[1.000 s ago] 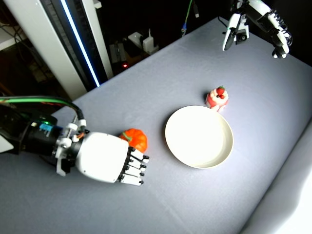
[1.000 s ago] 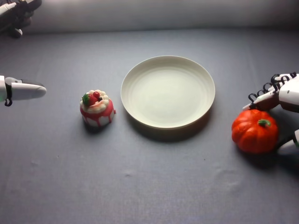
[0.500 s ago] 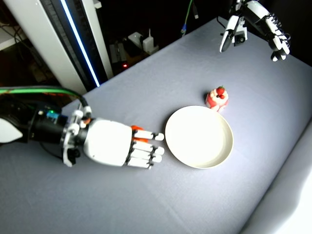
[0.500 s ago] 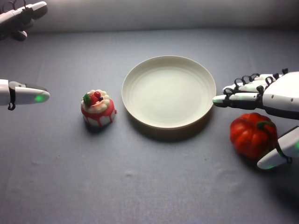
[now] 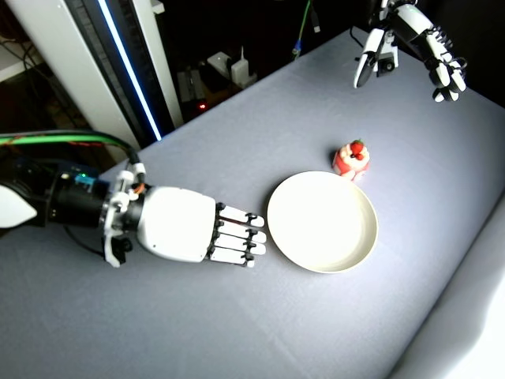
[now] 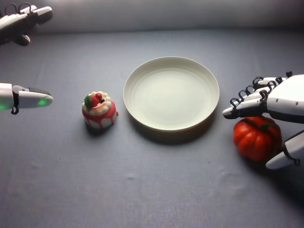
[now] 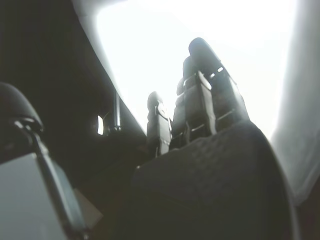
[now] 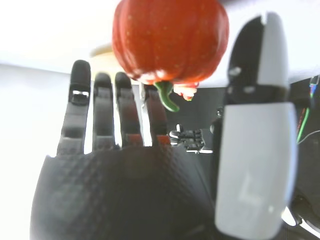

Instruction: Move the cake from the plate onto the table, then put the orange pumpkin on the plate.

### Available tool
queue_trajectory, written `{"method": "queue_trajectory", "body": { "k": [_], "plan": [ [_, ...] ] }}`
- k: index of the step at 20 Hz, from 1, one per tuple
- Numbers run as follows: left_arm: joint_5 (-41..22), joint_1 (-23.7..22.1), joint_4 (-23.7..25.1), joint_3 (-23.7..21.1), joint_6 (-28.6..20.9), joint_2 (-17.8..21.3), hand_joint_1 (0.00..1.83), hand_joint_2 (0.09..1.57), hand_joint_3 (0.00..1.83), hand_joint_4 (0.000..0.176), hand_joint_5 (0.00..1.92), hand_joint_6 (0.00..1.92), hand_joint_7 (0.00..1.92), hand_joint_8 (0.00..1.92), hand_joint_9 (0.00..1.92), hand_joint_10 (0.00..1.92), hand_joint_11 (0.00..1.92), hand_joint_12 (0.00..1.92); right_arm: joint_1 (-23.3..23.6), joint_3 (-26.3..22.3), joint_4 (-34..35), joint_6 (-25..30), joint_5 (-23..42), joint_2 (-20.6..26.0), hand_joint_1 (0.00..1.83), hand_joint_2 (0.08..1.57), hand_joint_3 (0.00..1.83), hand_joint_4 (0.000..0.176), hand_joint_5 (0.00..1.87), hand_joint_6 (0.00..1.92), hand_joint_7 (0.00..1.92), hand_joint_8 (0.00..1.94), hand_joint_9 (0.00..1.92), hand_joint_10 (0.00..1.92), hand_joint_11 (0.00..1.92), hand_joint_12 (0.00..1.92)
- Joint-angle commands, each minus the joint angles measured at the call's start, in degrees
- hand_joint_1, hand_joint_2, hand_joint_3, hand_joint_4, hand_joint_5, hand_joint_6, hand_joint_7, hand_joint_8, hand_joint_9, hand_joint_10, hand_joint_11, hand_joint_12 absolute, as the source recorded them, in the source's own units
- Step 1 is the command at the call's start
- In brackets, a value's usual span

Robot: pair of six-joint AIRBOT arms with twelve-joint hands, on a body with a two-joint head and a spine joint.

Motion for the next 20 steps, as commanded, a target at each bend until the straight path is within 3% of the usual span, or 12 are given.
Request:
{"method": "queue_trajectory", "body": {
  "k": [1,2,3,4,6,8,9,10,12,15,17,20],
  "plan": [
    [-6.36,-0.34,-2.03,0.38,-0.2,-0.06,0.99,0.81,0.0,0.176,0.21,0.01,0.08,0.01,0.27,0.01,0.0,1.28,0.6,0.2,1.02,0.4,5.13,-0.1,0.95,0.89,0.0,0.045,0.42,0.02,0.43,0.03,0.41,0.11,0.0,1.32],
    [-6.35,-0.34,-1.91,0.38,-0.2,-0.1,0.98,0.81,0.0,0.176,0.21,0.01,0.07,0.0,0.24,0.0,0.0,1.28,0.59,0.4,1.02,0.4,5.13,-0.46,0.96,0.89,0.0,0.039,0.45,0.02,0.48,0.03,0.45,0.14,0.02,1.38],
    [-6.35,-0.34,-1.86,0.37,-0.2,-0.12,0.99,0.82,0.01,0.176,0.21,0.0,0.07,0.0,0.25,0.01,0.0,1.27,0.59,0.55,1.02,0.4,5.13,-0.73,1.05,0.91,0.0,0.011,0.53,0.01,0.56,0.03,0.45,0.38,0.09,1.44],
    [-6.35,-0.34,-1.85,0.37,-0.2,-0.15,1.0,0.84,0.01,0.176,0.21,0.0,0.07,0.0,0.23,0.0,0.0,1.27,0.58,0.66,1.02,0.4,5.13,-0.91,1.07,0.93,0.0,0.0,0.6,0.02,0.66,0.06,0.48,0.63,0.2,1.45],
    [-6.3,-0.34,-1.79,0.36,-0.2,-0.15,1.01,0.84,0.0,0.176,0.21,0.0,0.09,0.0,0.26,0.01,0.03,1.23,0.58,0.75,1.03,0.5,5.12,-1.06,1.13,0.98,0.0,0.0,0.72,0.06,0.78,0.16,0.47,1.03,0.32,1.52],
    [-6.24,-0.34,-1.74,0.38,-0.2,-0.22,0.99,0.85,0.01,0.176,0.21,0.0,0.1,0.0,0.28,0.01,0.04,1.22,0.58,0.85,1.04,0.51,5.13,-1.13,1.19,1.02,0.0,0.0,0.78,0.21,0.65,0.82,0.53,1.23,0.44,1.54],
    [-6.24,-0.34,-1.72,0.4,-0.2,-0.27,0.99,0.85,0.0,0.176,0.2,0.0,0.1,0.0,0.28,0.01,0.01,1.24,0.58,0.9,1.04,0.51,5.13,-1.13,1.3,1.12,0.01,0.0,0.72,0.47,0.82,1.12,0.59,1.25,0.49,1.54],
    [-6.24,-0.34,-1.72,0.4,-0.2,-0.27,0.99,0.86,0.0,0.176,0.21,0.0,0.1,0.0,0.29,0.01,0.01,1.25,0.59,0.93,1.04,0.51,5.14,-1.13,1.21,1.19,0.02,0.0,0.7,1.11,0.86,1.29,0.64,1.35,0.54,1.65],
    [-6.21,-0.34,-1.71,0.39,-0.2,-0.3,1.01,0.86,0.0,0.176,0.22,0.01,0.1,0.0,0.29,0.01,0.02,1.25,0.6,1.02,1.08,0.51,5.23,-1.12,1.19,1.22,0.0,0.0,0.7,1.28,0.86,1.38,0.71,1.5,0.65,1.73],
    [-6.11,-0.33,-1.7,0.4,-0.2,-0.38,1.02,0.88,0.0,0.176,0.24,0.0,0.1,0.0,0.29,0.0,0.12,1.15,0.6,1.3,1.42,0.51,5.35,-1.09,1.21,1.2,0.0,0.0,0.77,1.18,0.9,1.33,0.81,1.49,0.75,1.69],
    [-5.99,-0.33,-1.67,0.49,-0.2,-0.45,1.03,0.88,0.0,0.176,0.25,0.0,0.1,0.0,0.3,0.0,0.11,1.12,1.84,1.32,1.42,0.51,5.42,-0.24,1.24,1.18,0.0,0.0,0.82,1.06,0.9,1.39,0.85,1.67,0.82,1.85],
    [-5.9,-0.29,-1.66,0.53,-0.2,-0.56,1.03,0.85,0.0,0.176,0.26,0.0,0.12,0.0,0.31,0.0,0.05,1.21,3.52,1.49,1.41,0.51,5.78,0.42,1.2,1.17,0.0,0.0,0.82,1.17,0.92,1.23,0.78,1.35,0.71,1.64]
  ]
}}
